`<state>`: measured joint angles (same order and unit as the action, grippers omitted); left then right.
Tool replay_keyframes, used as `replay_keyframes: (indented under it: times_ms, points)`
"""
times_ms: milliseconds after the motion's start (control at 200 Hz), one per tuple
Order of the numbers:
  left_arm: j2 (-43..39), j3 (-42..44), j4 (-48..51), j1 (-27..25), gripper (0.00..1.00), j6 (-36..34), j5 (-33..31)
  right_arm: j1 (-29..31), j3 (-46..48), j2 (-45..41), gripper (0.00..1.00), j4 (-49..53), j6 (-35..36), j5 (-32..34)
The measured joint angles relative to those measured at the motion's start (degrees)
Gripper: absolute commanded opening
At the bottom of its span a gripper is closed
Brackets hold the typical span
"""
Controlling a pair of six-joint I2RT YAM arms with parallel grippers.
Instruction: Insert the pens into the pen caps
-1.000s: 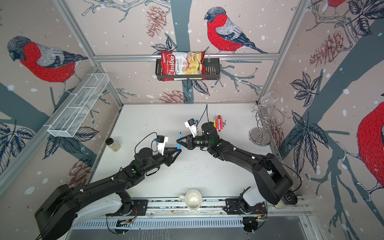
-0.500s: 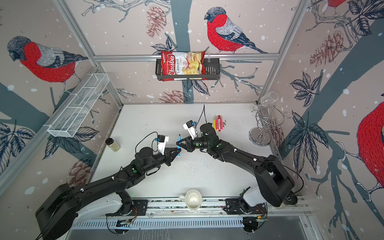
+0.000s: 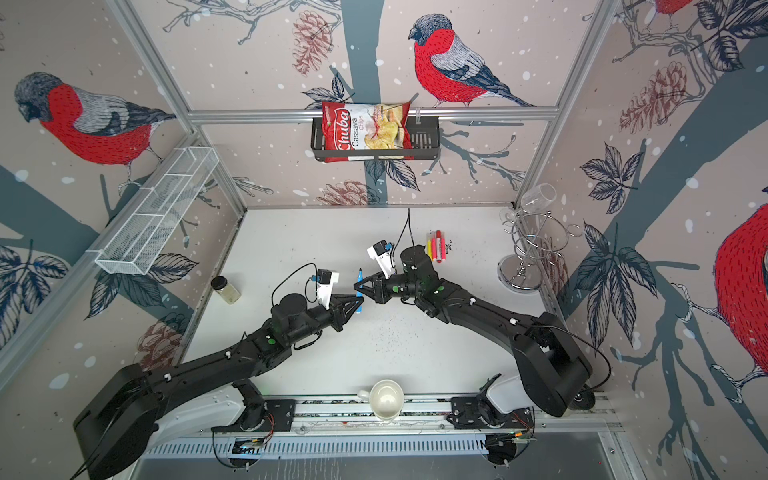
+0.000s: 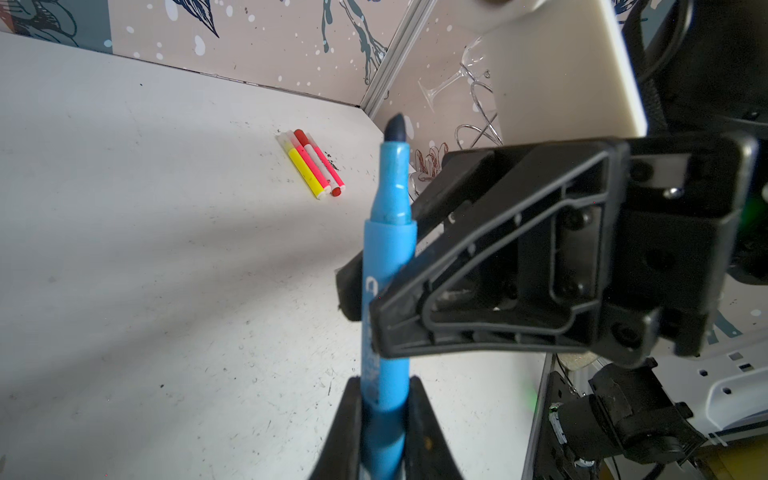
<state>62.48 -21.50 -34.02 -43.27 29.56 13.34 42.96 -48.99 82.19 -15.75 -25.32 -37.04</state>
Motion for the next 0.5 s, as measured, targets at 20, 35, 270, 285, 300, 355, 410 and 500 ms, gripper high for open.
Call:
replay_keyframes:
  times_ms: [20,35,270,285,300,355,410,500]
  points:
    - [0.04,-0.02,-0.02,0.0,0.17,0.0,0.0,0.0,-0.04,0.0,0.16,0.04,0.0,0.04]
    - [0.09,-0.02,-0.04,0.0,0.18,0.0,0.02,0.04,-0.07,0.0,0.16,0.11,0.0,0.09]
    - [0.94,-0.22,0.48,-0.02,0.24,0.0,0.79,0.61,-0.61,0.22,0.16,-0.57,-0.09,0.07]
    - [1.03,-0.31,0.5,-0.02,0.24,0.0,0.87,0.61,-0.61,0.22,0.16,-0.63,-0.09,0.02]
    - [1.14,-0.39,0.5,-0.02,0.23,0.0,0.98,0.61,-0.61,0.22,0.16,-0.66,-0.09,-0.02]
    - [1.51,-0.63,0.5,-0.02,0.18,0.0,1.36,0.61,-0.61,0.24,0.16,-0.72,-0.09,-0.09]
    - [1.62,-0.66,0.5,-0.02,0.14,-0.02,1.42,0.61,-0.61,0.26,0.16,-0.72,-0.09,-0.13]
    - [1.53,-0.61,0.52,-0.02,0.08,0.0,1.42,0.61,-0.61,0.28,0.16,-0.74,-0.07,-0.15]
